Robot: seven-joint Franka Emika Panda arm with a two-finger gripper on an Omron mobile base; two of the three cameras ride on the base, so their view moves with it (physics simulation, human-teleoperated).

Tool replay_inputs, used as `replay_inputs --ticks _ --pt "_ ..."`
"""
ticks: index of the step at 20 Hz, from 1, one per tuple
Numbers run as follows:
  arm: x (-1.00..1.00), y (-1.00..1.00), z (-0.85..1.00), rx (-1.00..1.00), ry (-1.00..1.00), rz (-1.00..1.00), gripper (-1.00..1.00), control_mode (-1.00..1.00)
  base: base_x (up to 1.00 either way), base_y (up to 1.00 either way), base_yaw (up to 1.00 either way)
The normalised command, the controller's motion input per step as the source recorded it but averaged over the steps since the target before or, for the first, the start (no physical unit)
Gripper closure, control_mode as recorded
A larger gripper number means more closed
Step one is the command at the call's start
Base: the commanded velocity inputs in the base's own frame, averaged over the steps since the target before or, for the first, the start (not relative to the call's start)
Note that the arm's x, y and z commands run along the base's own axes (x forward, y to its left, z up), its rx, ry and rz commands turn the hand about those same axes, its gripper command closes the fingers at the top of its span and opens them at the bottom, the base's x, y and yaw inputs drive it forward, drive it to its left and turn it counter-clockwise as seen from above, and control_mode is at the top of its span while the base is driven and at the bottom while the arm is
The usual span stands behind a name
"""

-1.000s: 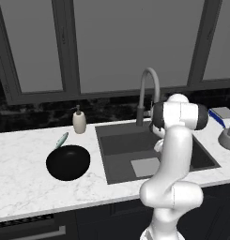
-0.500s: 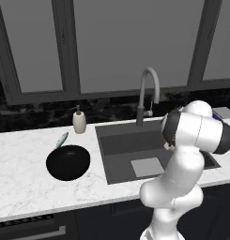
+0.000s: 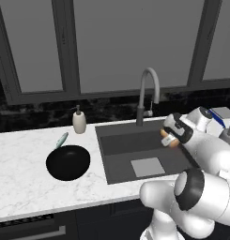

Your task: Pick the squash from the sink and place it in the bowl. Then pick the bowl and place it in the microwave. Then close the microwave door and press the start button.

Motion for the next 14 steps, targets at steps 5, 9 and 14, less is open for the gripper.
replay_inputs --ticks 5,9,14 --pt "-0.22 1.0 0.94 0.13 0.12 0.0 1.0 -1.0 0.0 0.0 0.0" --pt "0.0 1.0 0.46 0.12 0.19 0.0 1.0 -1.0 0.0 0.0 0.0" --pt "0.0 1.0 0.32 0.05 0.16 0.0 1.0 -1.0 0.0 0.0 0.0"
